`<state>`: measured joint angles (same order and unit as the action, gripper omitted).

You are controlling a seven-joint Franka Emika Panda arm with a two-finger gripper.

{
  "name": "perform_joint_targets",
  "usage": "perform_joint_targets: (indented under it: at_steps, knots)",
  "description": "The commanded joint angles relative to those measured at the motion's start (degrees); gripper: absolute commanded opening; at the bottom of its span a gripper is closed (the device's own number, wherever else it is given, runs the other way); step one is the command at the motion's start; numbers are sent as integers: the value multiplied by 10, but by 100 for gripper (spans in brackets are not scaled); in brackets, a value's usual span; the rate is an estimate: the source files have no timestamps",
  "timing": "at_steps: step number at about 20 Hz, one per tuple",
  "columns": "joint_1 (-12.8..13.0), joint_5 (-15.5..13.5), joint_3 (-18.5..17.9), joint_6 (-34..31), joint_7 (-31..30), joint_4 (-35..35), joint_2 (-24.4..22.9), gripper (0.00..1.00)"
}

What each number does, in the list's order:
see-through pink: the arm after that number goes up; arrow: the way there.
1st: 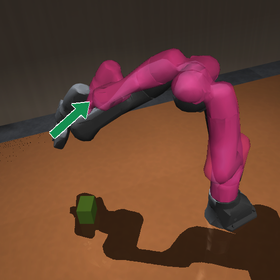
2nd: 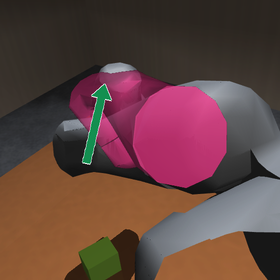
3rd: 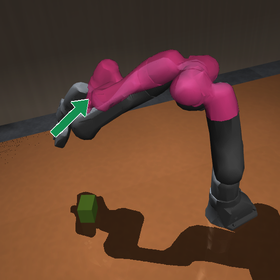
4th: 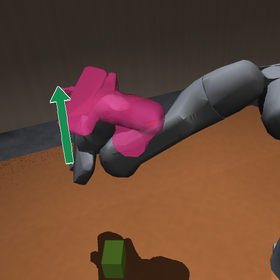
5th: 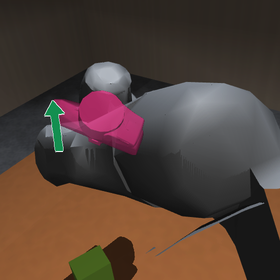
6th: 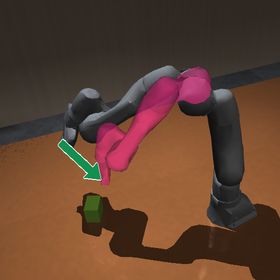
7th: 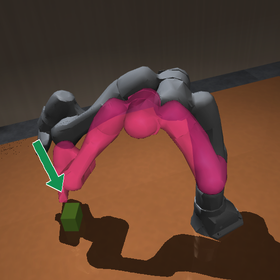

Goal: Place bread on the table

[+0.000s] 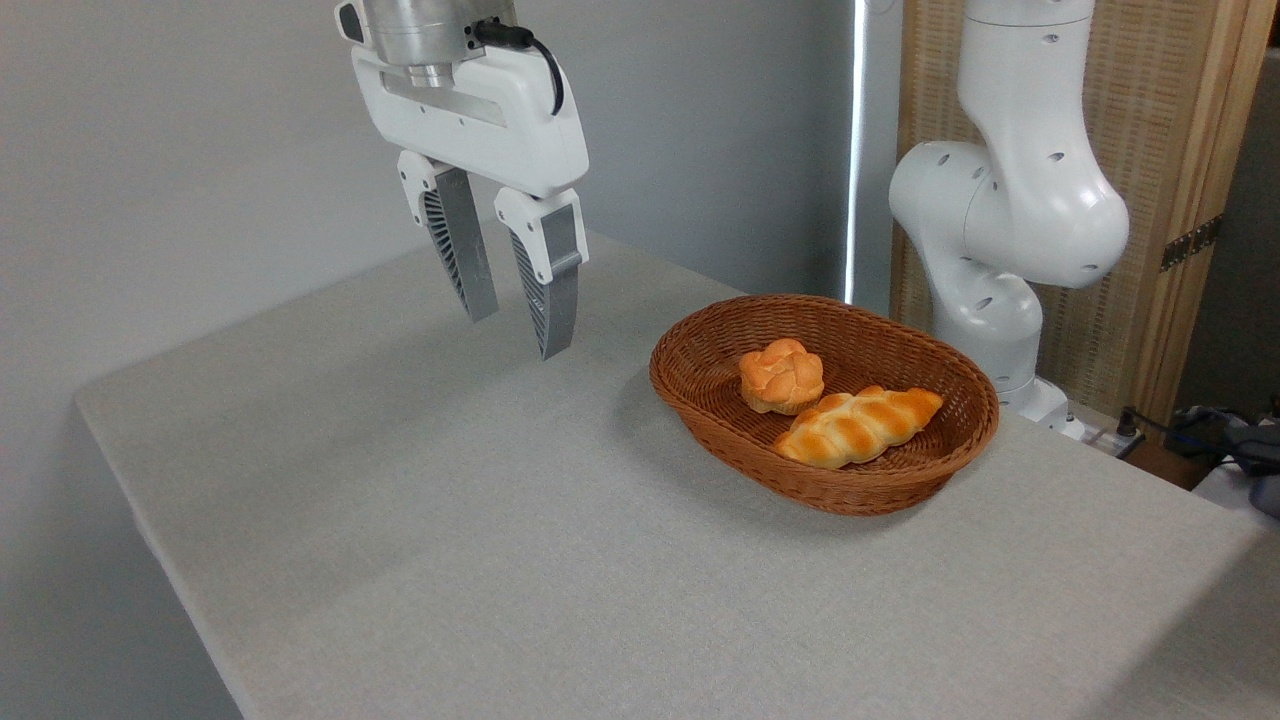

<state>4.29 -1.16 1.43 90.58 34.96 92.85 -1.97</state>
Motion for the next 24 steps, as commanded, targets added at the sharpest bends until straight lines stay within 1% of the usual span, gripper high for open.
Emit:
perform_joint_targets:
  at_steps: [1,18,22,24]
  knots:
    - [-2,3,-1,-12,10,-7,0,100]
    - [-2,3,-1,-16,10,-6,-1,100]
    - [-1,2,-1,-16,10,4,-5,100]
    - [0,2,-1,-16,11,28,-22,100]
